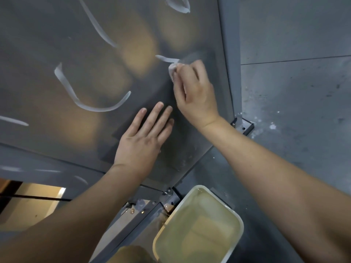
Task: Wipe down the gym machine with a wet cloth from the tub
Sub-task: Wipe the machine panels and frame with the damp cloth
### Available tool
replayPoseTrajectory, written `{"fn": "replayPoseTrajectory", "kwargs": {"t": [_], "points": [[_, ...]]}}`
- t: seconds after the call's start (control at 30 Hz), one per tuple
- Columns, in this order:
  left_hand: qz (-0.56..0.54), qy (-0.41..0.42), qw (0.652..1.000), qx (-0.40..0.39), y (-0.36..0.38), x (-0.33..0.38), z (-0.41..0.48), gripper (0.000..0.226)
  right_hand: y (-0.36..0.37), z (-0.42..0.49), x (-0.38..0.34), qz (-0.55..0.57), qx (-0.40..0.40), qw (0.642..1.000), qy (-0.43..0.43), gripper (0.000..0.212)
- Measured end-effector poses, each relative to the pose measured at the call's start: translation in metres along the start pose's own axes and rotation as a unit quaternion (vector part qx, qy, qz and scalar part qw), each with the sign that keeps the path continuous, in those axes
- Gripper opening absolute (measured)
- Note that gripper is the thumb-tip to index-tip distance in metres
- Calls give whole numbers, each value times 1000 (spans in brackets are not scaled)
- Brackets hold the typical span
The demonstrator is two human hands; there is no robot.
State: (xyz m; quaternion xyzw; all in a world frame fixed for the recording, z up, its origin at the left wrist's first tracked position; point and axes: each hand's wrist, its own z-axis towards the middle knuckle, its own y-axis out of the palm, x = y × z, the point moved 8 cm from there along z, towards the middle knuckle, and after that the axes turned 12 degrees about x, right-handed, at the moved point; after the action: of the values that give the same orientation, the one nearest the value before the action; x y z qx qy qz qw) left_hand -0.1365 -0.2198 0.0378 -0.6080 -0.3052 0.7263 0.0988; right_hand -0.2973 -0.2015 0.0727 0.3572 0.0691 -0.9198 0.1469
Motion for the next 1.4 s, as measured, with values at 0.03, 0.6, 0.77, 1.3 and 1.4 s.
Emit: {"fn": "replayPoseTrajectory", "kwargs": {"t": [0.03, 0.6, 0.77, 1.3, 1.4], "points": [[0, 1, 1000, -1, 0, 0, 0, 84, 0, 0, -1, -8, -21, 999, -27, 15], [-18, -4, 1000, 20, -2, -1, 0, 77, 3, 10, -26, 13, -9, 999, -47, 20], [-25, -4, 1000, 14, -1, -1, -1, 76, -9, 25, -8, 6, 85, 996, 28, 12], [-29, -11, 999, 25, -1, -1, -1, 73, -7, 30, -21, 44, 131, 990, 42, 9], [-18, -8, 1000, 14, 1, -1, -1, 74, 4, 25, -39, 69, 60, 995, -38, 11]]}}
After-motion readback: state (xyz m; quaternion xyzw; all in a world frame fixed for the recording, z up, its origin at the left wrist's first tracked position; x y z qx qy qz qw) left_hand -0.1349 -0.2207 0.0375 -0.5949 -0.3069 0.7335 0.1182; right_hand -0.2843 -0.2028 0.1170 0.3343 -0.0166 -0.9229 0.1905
